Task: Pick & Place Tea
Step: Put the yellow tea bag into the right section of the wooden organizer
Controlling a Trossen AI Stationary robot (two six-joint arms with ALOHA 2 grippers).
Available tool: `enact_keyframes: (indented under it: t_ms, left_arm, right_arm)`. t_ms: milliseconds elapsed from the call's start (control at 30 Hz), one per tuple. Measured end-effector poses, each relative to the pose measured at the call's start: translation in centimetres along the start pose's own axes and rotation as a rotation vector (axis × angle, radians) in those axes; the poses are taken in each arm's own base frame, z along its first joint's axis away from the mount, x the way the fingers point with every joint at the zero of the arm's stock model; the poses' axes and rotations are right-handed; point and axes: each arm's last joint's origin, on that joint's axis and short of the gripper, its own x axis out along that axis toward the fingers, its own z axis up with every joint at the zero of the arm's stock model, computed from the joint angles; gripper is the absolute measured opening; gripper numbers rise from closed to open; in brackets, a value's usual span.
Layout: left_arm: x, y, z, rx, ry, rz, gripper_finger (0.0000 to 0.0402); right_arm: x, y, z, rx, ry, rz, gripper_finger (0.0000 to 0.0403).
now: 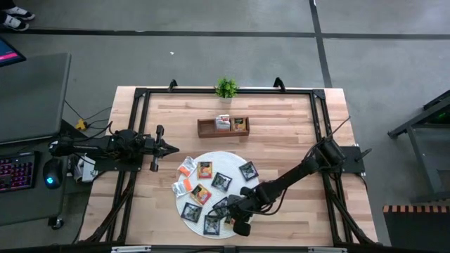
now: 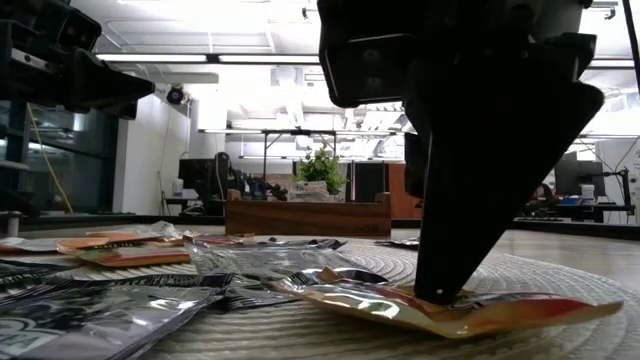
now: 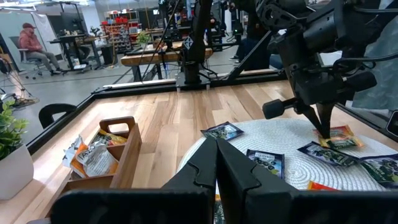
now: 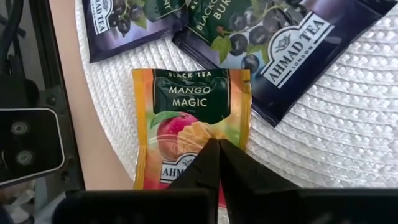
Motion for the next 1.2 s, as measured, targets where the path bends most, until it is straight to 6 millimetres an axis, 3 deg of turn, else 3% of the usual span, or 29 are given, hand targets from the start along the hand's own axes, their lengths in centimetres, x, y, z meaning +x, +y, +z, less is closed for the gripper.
enact_keyframes:
  t_ms: [233, 600, 933, 1200]
  left_arm:
    - [0.0, 0.0, 0.0, 0.000, 0.000, 0.000, 0.0001]
    - [0.0, 0.0, 0.0, 0.000, -0.001, 0.000, 0.0001]
    - [0.0, 0.0, 0.0, 0.000, -0.001, 0.000, 0.0001]
    - [0.0, 0.0, 0.0, 0.000, -0.001, 0.000, 0.0001]
  right_arm:
    - [-0.8, -0.1, 0.1, 0.000, -0.032, -0.089, 0.0001]
    - [-4.9, -1.1, -0.1, -0.012, -0.108, -0.328, 0.0000]
    - [-7.0, -1.0, 0.2, -0.015, -0.165, -0.362, 0.0000]
    - [-6.8, -0.9, 0.3, -0.008, -0.101, -0.286, 0.0010]
